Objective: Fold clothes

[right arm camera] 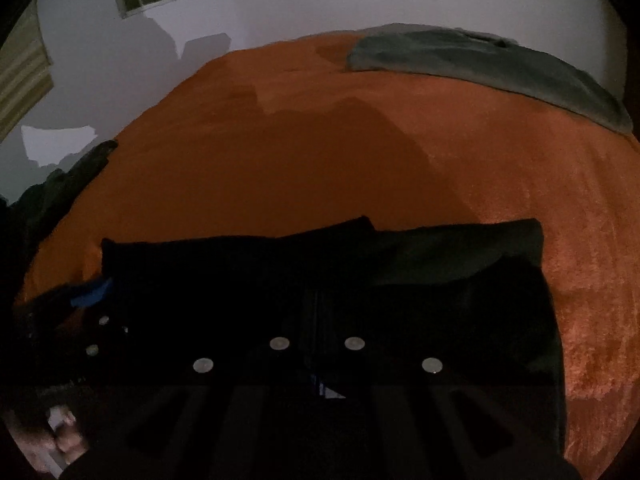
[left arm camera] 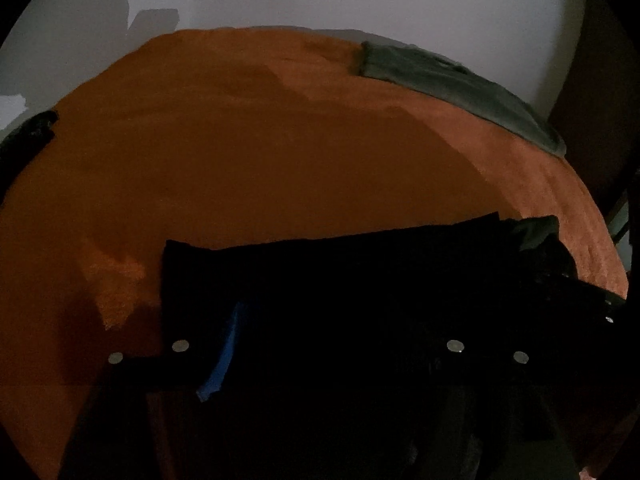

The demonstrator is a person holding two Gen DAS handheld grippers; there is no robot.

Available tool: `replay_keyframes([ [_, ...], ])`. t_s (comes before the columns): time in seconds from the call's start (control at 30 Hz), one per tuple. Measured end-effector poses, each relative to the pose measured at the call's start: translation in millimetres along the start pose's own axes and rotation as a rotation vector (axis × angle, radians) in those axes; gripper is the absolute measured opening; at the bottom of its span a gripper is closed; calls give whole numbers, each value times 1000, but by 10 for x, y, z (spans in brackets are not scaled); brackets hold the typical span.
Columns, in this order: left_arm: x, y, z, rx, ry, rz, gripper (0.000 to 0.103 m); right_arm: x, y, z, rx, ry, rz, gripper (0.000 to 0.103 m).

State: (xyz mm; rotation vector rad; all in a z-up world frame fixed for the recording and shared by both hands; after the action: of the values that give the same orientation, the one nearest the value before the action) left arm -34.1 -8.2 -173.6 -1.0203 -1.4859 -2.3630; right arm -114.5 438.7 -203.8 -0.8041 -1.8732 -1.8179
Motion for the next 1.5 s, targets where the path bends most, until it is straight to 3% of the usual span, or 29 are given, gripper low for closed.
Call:
replay_keyframes([
  [0.1, -76, 92, -4, 6, -18, 13, 76, -4, 37, 279, -37, -32, 28, 0],
  [0.33, 62, -310, 276, 29, -43, 16, 78, -55, 53, 621, -37, -105, -9, 0],
  [0.4, 87, -255, 276, 32, -35, 5, 78, -37, 242, 637, -60, -102, 10, 0],
  [0.5, 73, -58, 158, 64, -29, -25, 78, -113, 801, 568, -2, -119, 39, 0],
  [0.6, -36, 307, 9, 92, -79, -21, 78, -435, 1224, 430, 59, -120, -11, 0],
  [0.7, -257, 648, 9, 29, -93, -34, 78, -821, 1543, 271, 97, -92, -42, 0],
  [0.8, -551, 778, 82, -28, -90, -98, 78, -1187, 1593, 214, 94, -66, -80, 0],
  [0.9, -913, 697, 66, 63, -212, -194, 78, -1537, 1545, 306, 50, -61, -138, 0],
  [0.97, -1037, 725, 0, 56, -234, -205, 78, -1688, 1651, 566, 4, -116, -142, 0],
  [1.13, -934, 933, -325, 75, -140, -240, 78, -1788, 1962, 1233, -85, -205, -127, 0],
  [1.27, -811, 923, -455, -292, 128, -343, 78, -1661, 2079, 1352, 73, -225, -151, 6],
  [1.3, -767, 920, -476, -395, 206, -362, 78, -1632, 2069, 1356, 125, -235, -178, 18],
  [1.33, -732, 896, -482, -441, 235, -381, 78, -1603, 2047, 1363, 155, -242, -195, 36],
  [1.37, -702, 864, -483, -467, 247, -400, 78, -1573, 2023, 1371, 181, -248, -211, 41],
  [1.4, -681, 833, -448, -501, 256, -426, 78, -1552, 1973, 1415, 182, -271, -227, 46],
  [1.5, -732, 890, -367, -579, 358, -437, 78, -1571, 1903, 1556, 175, -384, -263, 46],
])
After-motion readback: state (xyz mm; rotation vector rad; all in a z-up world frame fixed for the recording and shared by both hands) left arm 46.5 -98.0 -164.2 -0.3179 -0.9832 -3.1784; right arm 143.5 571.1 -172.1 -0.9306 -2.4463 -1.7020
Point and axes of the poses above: each gripper's, at about its wrist camera, not at the fingertips, and y roughly against the way its jaws point, z to its right, x to its top, the point moved 8 cm from there along -y, roughly the way its jaws point, and after that the axes turned 10 degrees about -x, right-handed, at the moved point
